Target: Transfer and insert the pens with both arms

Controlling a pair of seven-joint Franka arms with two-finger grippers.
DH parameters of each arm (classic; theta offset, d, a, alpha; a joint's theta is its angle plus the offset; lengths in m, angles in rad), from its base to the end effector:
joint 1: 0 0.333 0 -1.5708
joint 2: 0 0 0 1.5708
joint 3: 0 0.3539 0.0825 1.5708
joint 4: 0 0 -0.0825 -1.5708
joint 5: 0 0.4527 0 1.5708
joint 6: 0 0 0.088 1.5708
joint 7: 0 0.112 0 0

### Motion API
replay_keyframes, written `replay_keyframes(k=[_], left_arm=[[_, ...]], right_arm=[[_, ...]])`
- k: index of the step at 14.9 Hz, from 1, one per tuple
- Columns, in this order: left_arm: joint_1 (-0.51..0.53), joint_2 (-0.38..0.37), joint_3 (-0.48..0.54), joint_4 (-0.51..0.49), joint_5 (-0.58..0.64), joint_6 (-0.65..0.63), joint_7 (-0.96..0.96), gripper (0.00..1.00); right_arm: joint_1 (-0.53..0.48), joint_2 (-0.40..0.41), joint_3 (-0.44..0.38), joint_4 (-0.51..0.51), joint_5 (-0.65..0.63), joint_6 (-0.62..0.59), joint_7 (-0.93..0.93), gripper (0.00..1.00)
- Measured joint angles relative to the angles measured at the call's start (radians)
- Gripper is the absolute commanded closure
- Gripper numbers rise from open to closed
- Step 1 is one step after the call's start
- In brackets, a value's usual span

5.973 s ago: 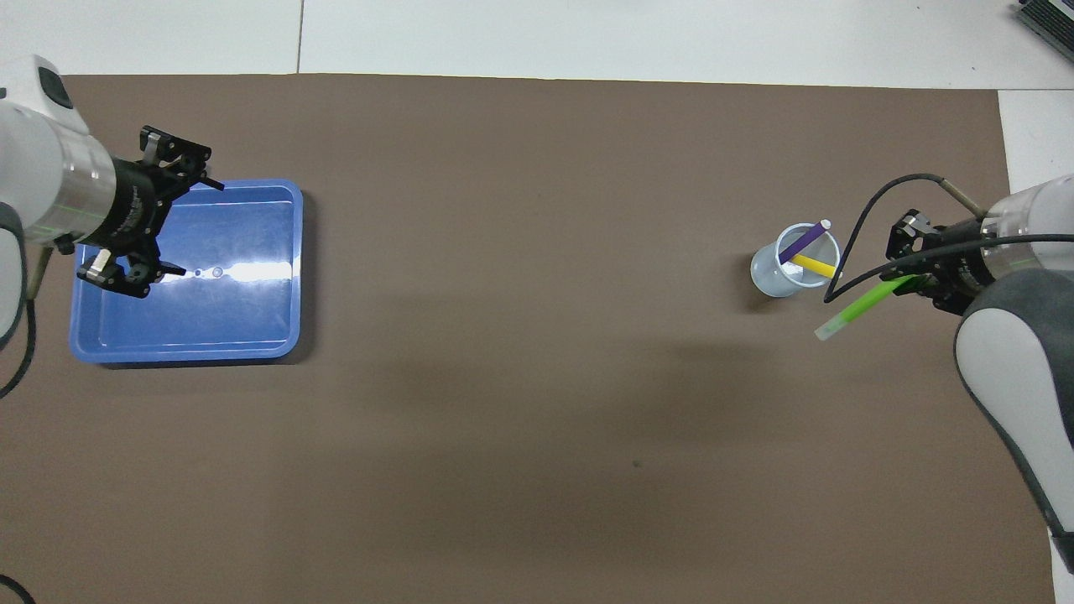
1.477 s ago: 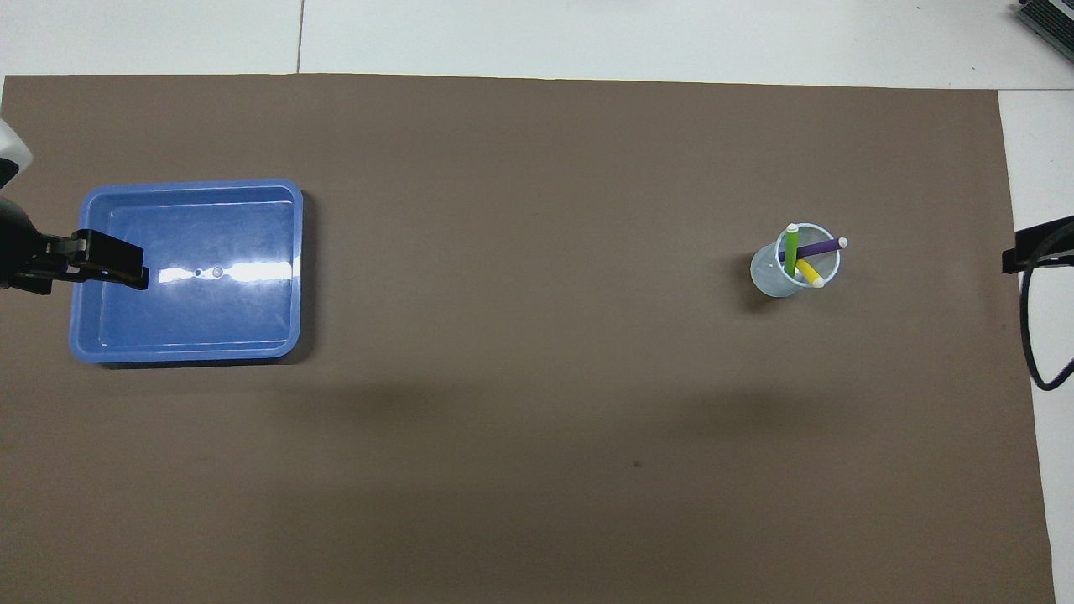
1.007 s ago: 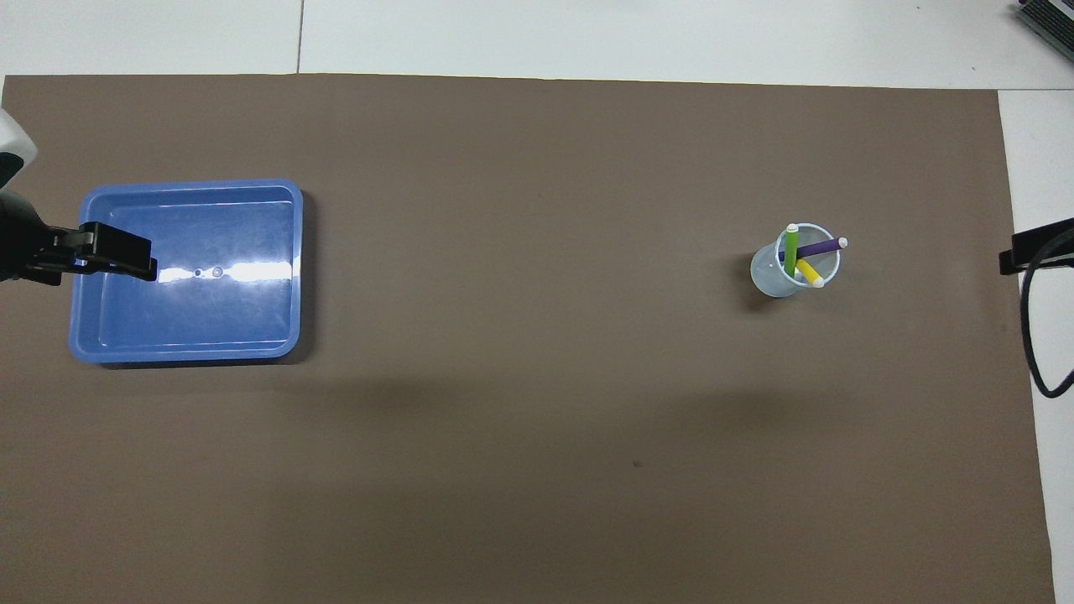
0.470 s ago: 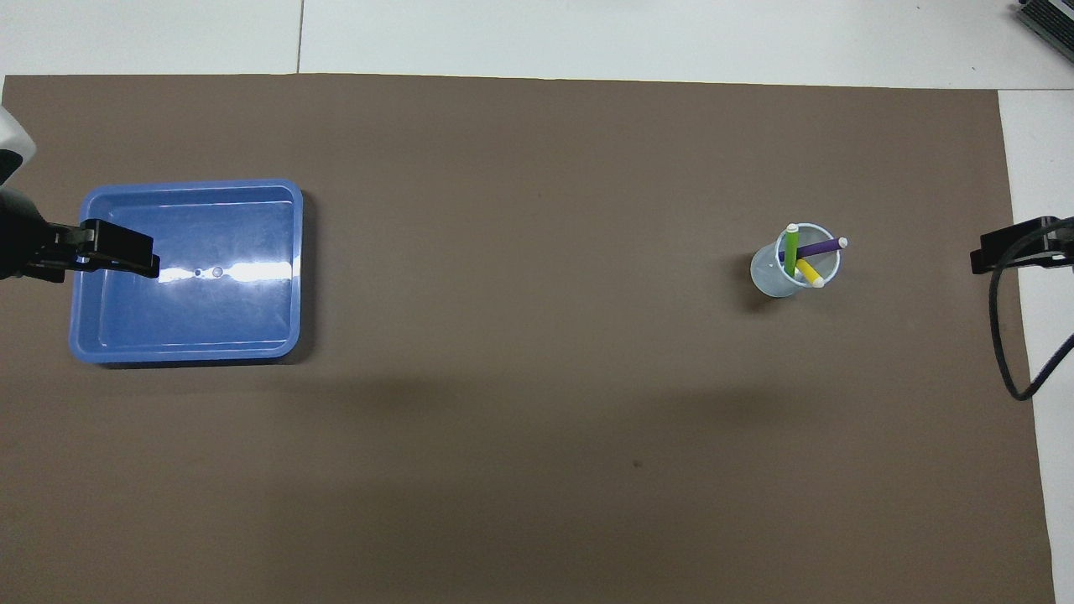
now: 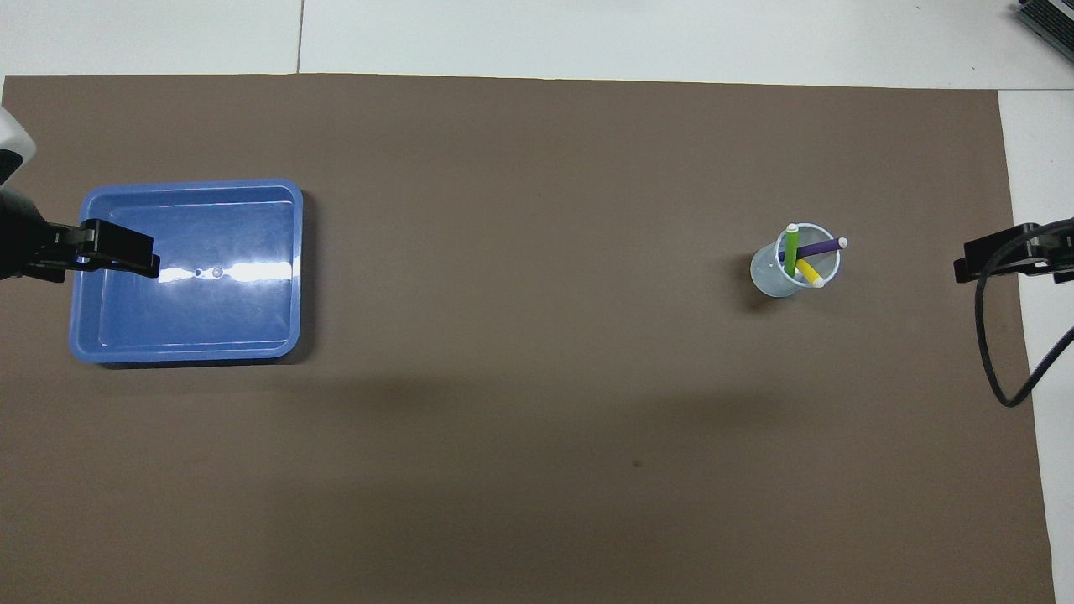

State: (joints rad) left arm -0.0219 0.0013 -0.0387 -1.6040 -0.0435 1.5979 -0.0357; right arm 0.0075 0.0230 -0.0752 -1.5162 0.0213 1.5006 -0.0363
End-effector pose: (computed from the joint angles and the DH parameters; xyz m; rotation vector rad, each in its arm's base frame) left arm 0.6240 -0.0426 0.6411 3.0982 -0.0365 -0.0147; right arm 0.6229 -0.0391 0.6664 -3.1192 0.0473 0.0584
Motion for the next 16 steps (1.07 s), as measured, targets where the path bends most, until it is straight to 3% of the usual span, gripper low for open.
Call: replay_keyframes(k=[16], left_arm=[[0.000, 0.000, 0.000, 0.000, 0.000, 0.004, 0.000, 0.00]], right_arm=[[0.013, -0.002, -0.016, 0.003, 0.008, -0.045, 0.000, 0.00]])
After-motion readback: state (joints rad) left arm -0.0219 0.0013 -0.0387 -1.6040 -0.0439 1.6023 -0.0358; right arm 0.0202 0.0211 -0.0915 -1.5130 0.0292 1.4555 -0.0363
